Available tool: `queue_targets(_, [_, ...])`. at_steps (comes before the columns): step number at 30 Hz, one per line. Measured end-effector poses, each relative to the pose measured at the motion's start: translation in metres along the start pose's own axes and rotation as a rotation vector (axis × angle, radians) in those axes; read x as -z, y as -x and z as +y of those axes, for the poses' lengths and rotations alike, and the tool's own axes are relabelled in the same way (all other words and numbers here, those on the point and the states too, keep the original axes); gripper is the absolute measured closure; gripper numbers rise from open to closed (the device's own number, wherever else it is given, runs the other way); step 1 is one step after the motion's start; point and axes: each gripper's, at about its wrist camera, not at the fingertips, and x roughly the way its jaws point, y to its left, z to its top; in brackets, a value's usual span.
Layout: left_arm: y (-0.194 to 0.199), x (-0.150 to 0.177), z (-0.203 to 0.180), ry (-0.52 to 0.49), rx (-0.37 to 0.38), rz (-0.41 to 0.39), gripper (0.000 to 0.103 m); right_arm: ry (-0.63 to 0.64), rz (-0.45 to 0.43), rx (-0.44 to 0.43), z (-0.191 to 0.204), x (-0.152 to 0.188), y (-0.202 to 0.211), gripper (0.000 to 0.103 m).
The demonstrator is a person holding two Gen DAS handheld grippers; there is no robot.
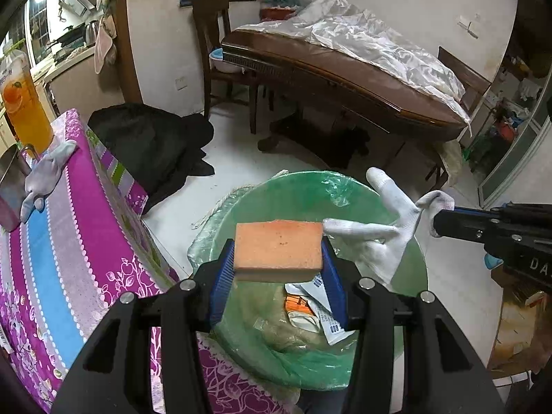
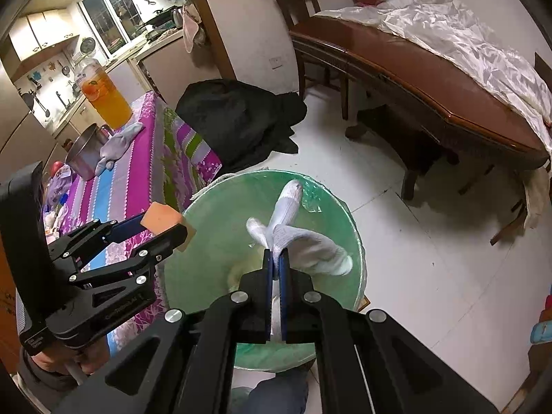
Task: Collect trash
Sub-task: 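Carry the sponge and glove to the green bin and release both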
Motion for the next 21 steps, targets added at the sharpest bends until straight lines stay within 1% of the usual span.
queue_targets(14, [0.0013, -0.0044, -0.0031, 0.01, -0.016, 0.005, 0.056, -0.003, 0.008, -0.01, 0.0009, 0.002, -0.0036, 0.099])
queue_targets(15, [0.0013, -0.0046, -0.0027, 0.011, -0.017, 0.006, 0.056, -0.006, 0.008, -0.015, 0.001, 0.0019, -0.0037, 0.096])
queue_targets(16, [0.0014, -0.0045, -0.0023, 0.013, -0.022, 0.007, 0.056, -0.012, 0.008, -0.014, 0.0007, 0.0019, -0.0039, 0.088])
queue_targets(17, [0.0008, -0.0045, -0.0016, 0.015, -0.023, 0.009, 0.056, -0.018, 0.005, -0.015, -0.0017, 0.0011, -0.0037, 0.083])
queue_targets(18, [0.0002, -0.0042, -0.0003, 0.019, -0.019, 0.013, 0.053, -0.023, -0.004, -0.016, -0.0024, 0.001, -0.002, 0.074])
queue_targets(21, [-0.0011, -0.0028, 0.0014, 0.021, -0.022, 0.015, 0.045, -0.035, -0.017, -0.02, -0.0041, 0.0017, 0.0002, 0.073])
